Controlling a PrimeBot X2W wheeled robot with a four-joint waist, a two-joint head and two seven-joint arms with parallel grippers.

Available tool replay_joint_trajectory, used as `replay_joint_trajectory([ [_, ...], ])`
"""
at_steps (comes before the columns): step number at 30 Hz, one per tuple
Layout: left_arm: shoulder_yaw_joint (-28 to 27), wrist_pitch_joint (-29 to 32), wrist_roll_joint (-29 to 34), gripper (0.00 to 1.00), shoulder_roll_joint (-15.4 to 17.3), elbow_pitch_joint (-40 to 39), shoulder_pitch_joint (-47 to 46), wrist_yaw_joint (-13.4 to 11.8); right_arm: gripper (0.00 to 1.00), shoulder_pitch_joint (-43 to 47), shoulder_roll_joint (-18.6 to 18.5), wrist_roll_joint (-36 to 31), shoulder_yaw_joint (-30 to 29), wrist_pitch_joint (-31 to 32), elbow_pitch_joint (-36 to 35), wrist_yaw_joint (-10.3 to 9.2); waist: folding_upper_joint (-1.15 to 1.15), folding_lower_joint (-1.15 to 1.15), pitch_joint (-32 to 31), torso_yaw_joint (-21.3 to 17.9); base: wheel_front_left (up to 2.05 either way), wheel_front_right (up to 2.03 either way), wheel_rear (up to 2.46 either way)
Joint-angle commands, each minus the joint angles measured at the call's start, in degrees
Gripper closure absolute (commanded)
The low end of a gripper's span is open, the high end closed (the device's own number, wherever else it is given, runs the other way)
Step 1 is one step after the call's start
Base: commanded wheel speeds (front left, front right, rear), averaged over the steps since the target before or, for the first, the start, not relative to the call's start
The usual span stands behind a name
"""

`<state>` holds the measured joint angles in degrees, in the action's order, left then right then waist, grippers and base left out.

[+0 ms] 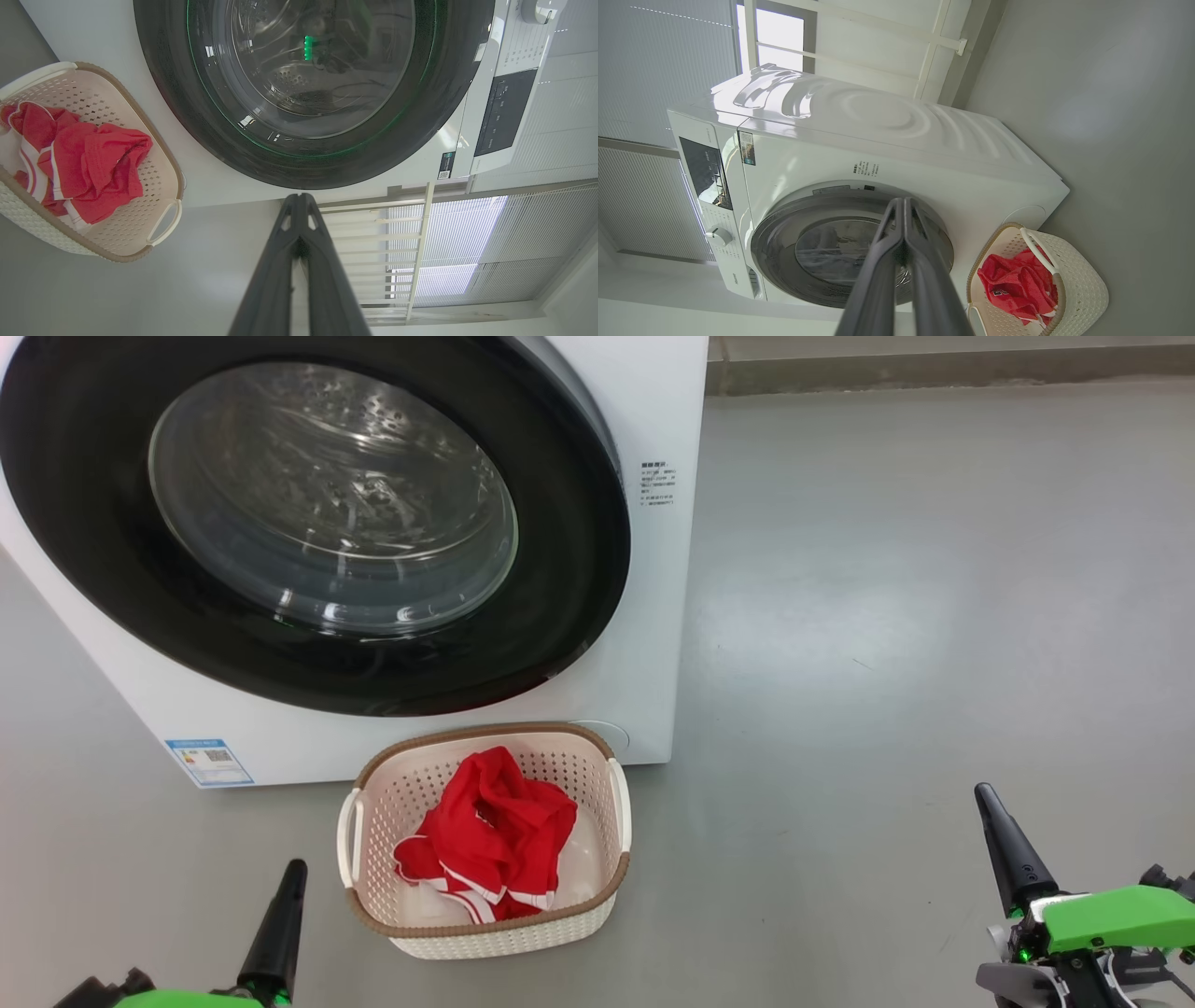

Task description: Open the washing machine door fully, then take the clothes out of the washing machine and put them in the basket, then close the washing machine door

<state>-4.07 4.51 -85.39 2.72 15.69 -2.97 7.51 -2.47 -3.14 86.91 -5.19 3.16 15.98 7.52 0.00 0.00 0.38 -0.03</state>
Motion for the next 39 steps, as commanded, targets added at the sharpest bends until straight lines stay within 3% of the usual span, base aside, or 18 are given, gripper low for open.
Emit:
replay_joint_trajectory([
  [1,-2.2,0.7,-2.2,1.00,0.3,-1.4,-3.0,0.0,1.00,-3.1,-0.9,2.3,0.5,0.8,-1.8,-0.03,0.00,0.00,-0.1,0.0,0.00,0.00,0.00],
  [10,-2.5,2.0,-6.7,1.00,0.2,-1.4,-3.5,0.0,1.00,-3.8,-0.9,6.6,0.3,2.1,-1.8,-0.03,0.00,0.00,-0.3,0.0,0.00,0.00,0.00],
  [39,-2.5,2.0,-6.7,1.00,0.2,-1.4,-3.5,0.0,1.00,-3.9,-0.7,6.3,-0.1,2.3,-1.8,-0.03,0.00,0.00,-0.3,0.0,0.00,0.00,0.00],
])
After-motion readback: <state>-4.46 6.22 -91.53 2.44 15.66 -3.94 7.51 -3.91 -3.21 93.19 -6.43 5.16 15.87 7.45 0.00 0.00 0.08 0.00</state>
